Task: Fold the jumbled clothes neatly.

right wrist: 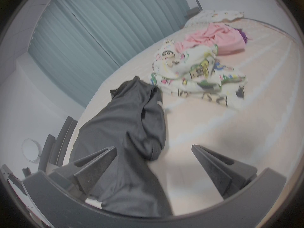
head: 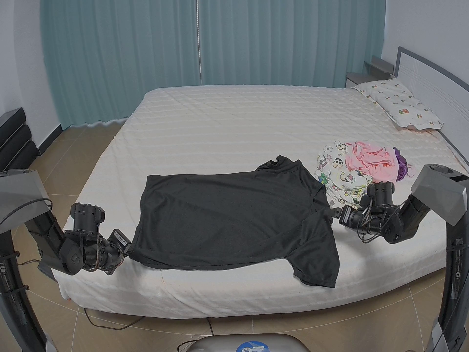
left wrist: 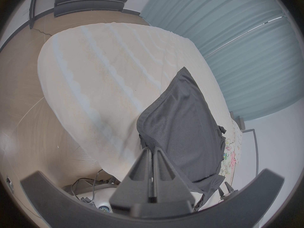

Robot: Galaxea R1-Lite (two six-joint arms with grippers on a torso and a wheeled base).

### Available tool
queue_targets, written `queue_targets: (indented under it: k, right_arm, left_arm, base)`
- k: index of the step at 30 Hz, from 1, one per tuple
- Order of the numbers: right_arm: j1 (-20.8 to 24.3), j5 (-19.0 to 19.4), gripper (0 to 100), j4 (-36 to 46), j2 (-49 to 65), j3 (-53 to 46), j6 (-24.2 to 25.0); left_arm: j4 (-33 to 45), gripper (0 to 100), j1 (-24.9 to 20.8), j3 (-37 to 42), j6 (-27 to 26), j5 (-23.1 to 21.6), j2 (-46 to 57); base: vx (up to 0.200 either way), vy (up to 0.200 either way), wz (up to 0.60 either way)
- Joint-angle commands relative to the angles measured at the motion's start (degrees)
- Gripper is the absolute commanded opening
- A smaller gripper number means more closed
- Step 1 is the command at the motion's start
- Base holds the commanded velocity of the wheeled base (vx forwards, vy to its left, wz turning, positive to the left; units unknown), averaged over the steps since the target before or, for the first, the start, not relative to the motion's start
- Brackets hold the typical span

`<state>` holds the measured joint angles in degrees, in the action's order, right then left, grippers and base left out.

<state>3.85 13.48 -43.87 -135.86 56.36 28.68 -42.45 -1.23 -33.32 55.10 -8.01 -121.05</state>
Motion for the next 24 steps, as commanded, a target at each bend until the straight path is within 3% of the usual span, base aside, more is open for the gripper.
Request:
queue_targets:
  k: [1, 4, 11, 20, 24]
  right_arm:
    - [0.0, 4.8, 100, -0.2, 10.6, -14.8, 1.1]
    - [1.0, 7.1, 100, -0.2, 12.6, -21.1, 0.0]
    - [3.2, 7.6, 100, -1.8, 11.9, -29.0, -5.0]
    - [7.6, 4.5, 100, -7.7, 6.2, -30.2, -5.7]
    - [8.6, 0.5, 100, -11.3, 2.9, -29.6, -6.4]
  left_arm:
    - [0.1, 0, 0.2, 0.1, 0.4, -0.8, -0.1]
    - [0.1, 0, 0.2, 0.1, 0.4, -0.9, -0.2]
    - [0.1, 0, 0.2, 0.2, 0.4, -1.1, -0.1]
    - [0.3, 0, 1.1, -0.8, 0.3, -1.7, -0.5]
    - [0.3, 0, 1.1, -0.8, 0.3, -1.8, -0.6]
  base:
    - [0.0, 0.0, 0.0]
    - [0.0, 0.0, 0.0]
    - [0.0, 0.0, 0.0]
    - [0.0, 0.0, 0.0]
    - [0.0, 0.0, 0.0]
